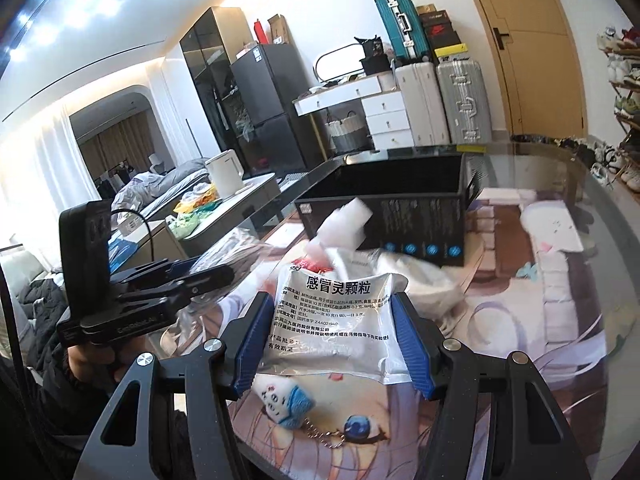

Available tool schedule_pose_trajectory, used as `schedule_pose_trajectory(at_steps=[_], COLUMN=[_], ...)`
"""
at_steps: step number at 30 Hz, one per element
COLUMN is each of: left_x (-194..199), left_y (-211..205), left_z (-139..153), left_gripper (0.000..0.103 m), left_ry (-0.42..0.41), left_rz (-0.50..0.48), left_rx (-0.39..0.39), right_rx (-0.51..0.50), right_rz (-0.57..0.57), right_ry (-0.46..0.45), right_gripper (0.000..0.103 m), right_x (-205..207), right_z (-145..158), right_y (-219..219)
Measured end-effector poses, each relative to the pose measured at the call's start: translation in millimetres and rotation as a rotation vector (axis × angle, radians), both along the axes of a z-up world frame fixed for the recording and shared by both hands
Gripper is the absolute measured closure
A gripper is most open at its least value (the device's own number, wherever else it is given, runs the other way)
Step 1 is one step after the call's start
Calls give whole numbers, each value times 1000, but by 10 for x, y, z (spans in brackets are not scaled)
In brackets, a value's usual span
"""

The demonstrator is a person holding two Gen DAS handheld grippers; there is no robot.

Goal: Organize soft objects
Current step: 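Carry the medicine packet with the right tool while the left tool carries the cord bag over the black box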

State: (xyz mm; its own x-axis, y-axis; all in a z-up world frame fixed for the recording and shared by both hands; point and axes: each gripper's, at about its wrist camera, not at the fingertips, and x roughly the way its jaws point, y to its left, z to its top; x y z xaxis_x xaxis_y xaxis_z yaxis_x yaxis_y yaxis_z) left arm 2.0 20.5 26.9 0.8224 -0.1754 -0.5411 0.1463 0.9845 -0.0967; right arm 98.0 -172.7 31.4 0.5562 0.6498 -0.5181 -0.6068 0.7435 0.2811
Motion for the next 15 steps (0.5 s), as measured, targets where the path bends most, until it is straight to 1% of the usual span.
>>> schedule_pose_trajectory(at_steps=[9, 15], left_x=[69, 203], left_y=[-54, -86], left_z=[150, 260], left_gripper=[63, 62], left_ry=[-33, -57], left_rz=[-9, -22], left_rx=[-6, -6], right_rx=[-26, -34], right_rz=[-31, -49], right_ry=[-63, -84], right_gripper=[42, 42], right_x=[124, 235], right_z=[248, 374], right_y=[-7, 16])
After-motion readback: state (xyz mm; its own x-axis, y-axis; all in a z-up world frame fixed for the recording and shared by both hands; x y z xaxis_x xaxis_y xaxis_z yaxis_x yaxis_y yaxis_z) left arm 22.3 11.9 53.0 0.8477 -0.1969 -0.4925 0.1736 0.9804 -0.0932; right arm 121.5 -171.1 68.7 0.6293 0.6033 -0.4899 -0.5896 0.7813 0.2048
